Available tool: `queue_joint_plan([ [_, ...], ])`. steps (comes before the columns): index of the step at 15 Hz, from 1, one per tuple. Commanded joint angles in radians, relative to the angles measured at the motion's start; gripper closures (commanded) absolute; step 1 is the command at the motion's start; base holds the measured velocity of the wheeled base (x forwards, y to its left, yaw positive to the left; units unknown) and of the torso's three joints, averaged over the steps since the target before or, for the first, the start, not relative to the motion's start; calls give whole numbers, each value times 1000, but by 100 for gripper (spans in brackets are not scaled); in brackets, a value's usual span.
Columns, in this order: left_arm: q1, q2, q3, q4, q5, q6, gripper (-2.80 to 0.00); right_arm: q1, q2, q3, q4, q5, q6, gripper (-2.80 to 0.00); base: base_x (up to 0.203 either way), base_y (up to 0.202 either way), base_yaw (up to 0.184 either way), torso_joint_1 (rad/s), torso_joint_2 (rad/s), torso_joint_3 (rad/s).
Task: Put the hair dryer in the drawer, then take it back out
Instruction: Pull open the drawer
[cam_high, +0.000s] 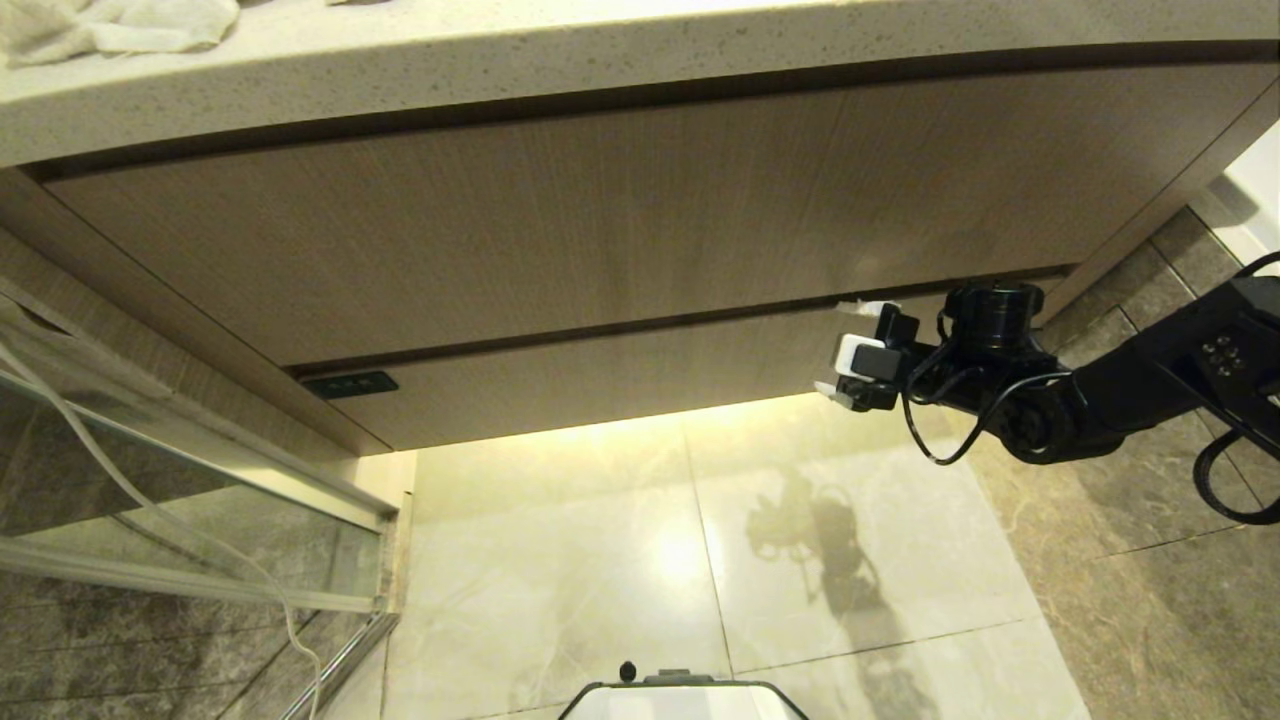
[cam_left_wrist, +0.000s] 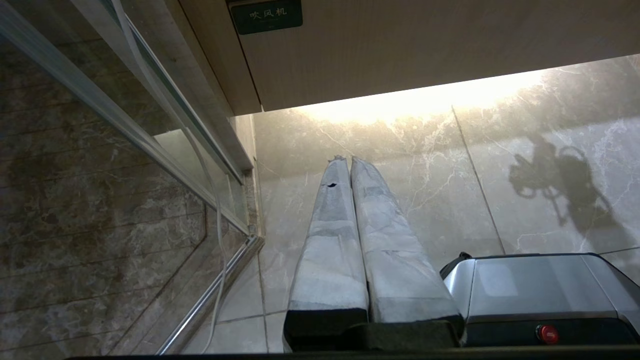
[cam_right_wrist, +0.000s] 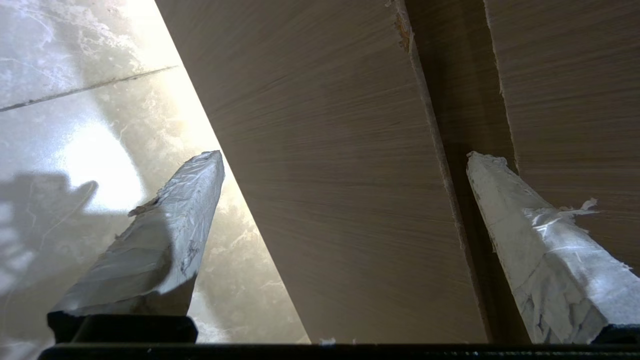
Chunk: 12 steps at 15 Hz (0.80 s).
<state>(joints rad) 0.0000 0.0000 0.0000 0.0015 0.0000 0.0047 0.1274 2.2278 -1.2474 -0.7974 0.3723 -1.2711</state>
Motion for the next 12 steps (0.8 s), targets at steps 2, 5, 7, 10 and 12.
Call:
queue_joint_plan([
  [2,0,0,1,0,0,0,0,-4,19,-18,-12,2,3,-280,0,0,0,0,0,0],
  [5,0,0,2,0,0,0,0,-6,43,-53,-41,2,12,-280,0,0,0,0,0,0],
  [7,0,0,1,0,0,0,0,-6,67,-71,-67,-1,29,-280,0,0,0,0,0,0],
  [10,0,0,2,0,0,0,0,-6,93,-88,-82,-2,40,-280,0,0,0,0,0,0],
  [12,0,0,2,0,0,0,0,-10,109,-108,-80,-4,46,-280,0,0,0,0,0,0],
])
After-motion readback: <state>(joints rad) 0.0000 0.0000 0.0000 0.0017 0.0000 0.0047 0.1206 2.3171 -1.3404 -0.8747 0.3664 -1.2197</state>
